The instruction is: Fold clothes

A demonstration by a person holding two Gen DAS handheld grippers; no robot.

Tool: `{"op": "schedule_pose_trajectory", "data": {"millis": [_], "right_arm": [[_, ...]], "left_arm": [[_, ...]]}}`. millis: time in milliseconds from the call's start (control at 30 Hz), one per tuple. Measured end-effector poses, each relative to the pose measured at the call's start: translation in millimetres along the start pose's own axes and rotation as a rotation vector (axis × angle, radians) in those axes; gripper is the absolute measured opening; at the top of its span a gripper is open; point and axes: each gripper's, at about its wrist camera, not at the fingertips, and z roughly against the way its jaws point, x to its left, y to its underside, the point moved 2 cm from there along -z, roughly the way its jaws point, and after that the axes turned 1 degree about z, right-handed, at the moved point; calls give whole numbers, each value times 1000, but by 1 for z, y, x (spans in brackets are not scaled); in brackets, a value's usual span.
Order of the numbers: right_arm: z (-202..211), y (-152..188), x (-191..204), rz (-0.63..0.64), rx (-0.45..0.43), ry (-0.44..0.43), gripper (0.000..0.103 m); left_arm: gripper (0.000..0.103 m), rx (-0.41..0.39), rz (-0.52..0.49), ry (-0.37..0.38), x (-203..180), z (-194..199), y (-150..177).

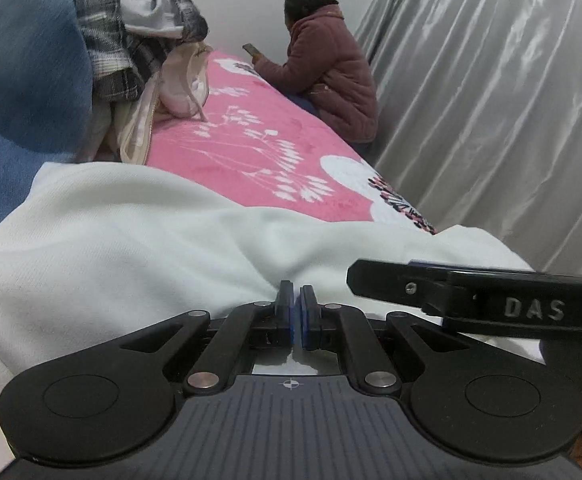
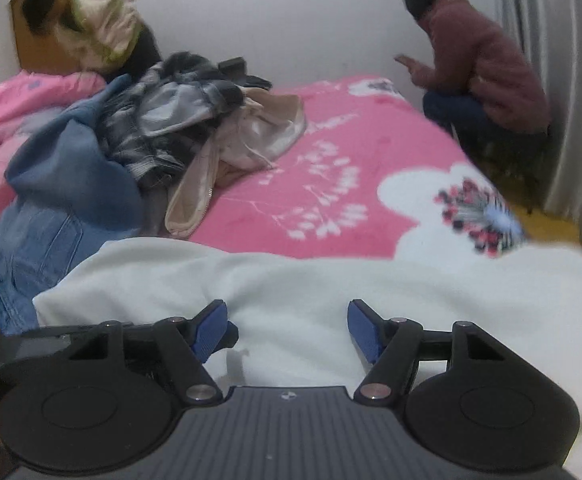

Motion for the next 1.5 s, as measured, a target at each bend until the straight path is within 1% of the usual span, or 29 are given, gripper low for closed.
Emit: {"op": "schedule_pose_trajectory", "data": {"millis": [33, 67, 133, 267, 600, 933, 967, 1000, 1033, 1067, 1133, 1167, 1200, 1233, 1267, 1333, 1433, 1467, 1500], "right_arm": [[-1, 1, -4, -17, 8, 0, 66], [-1, 2, -4, -1, 11, 14, 61], [0, 6, -3, 51, 7, 57, 61], [0, 11, -2, 87, 2, 83, 61], [3, 9, -18, 62, 3, 158, 61], [32, 19, -65, 47, -13, 283, 60], [38, 21, -76, 26, -13, 310, 61], [44, 24, -88, 1, -13, 340, 63], [50, 26, -100, -25, -13, 370, 69], [56, 29, -112, -50, -13, 401, 77], [68, 32, -130, -149, -37, 399, 79], [75, 34, -138, -201, -50, 394, 75], [81, 36, -147, -253, -64, 388, 56], [87, 33, -143, -240, -85, 405, 55], [89, 26, -132, -188, -110, 404, 55], [87, 12, -115, -149, -141, 286, 55], [66, -1, -85, -136, -131, 54, 55], [55, -2, -74, -115, -106, -8, 53], [44, -1, -64, -90, -72, -38, 49]], "left_arm": [[6, 1, 5, 3, 1, 0, 0], [6, 3, 13, 8, 3, 0, -1], [6, 3, 15, 10, 4, -2, -1], [6, 1, 12, 9, 4, -3, -1], [6, -1, 10, 5, 2, -3, -1], [6, -4, 10, 6, 2, -4, -1], [6, -5, 11, 7, 2, -3, -1], [6, -6, 12, 8, 3, -3, -1], [6, -6, 13, 9, 3, -3, -1], [6, -7, 14, 11, 3, -3, -1], [6, -8, 18, 15, 4, -3, -1], [6, -9, 19, 16, 4, -3, -1], [6, -9, 21, 17, 5, -4, -1], [6, -9, 21, 17, 5, -4, -1], [6, -9, 20, 17, 5, -4, 0], [6, -9, 21, 17, 4, -4, 0], [6, -10, 21, 17, 4, -4, 0], [6, -11, 22, 17, 5, -4, 0], [6, -10, 23, 18, 5, -3, -1]]}}
